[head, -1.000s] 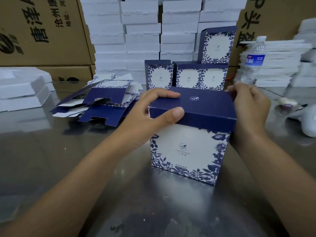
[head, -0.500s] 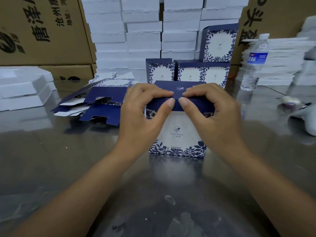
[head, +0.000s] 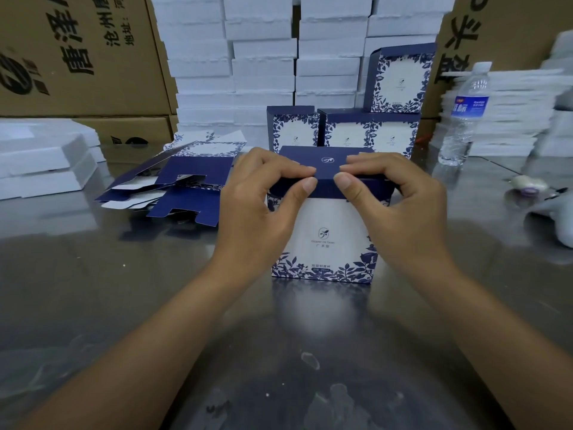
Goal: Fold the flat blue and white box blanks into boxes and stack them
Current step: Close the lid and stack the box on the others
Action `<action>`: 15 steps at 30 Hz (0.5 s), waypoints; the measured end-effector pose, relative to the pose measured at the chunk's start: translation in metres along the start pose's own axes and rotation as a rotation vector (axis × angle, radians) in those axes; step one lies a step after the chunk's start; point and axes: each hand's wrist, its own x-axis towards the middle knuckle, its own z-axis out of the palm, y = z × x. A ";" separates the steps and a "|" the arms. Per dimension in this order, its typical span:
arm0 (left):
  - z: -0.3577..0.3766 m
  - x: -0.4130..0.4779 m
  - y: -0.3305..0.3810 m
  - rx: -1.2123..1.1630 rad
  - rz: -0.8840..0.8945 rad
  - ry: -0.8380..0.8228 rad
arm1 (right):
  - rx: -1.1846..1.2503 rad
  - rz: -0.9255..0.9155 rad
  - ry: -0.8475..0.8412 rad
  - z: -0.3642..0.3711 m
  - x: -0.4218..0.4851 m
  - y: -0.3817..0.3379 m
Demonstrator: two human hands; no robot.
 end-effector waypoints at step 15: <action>-0.007 0.003 -0.019 -0.125 -0.146 0.007 | 0.082 0.203 -0.040 -0.008 0.006 0.008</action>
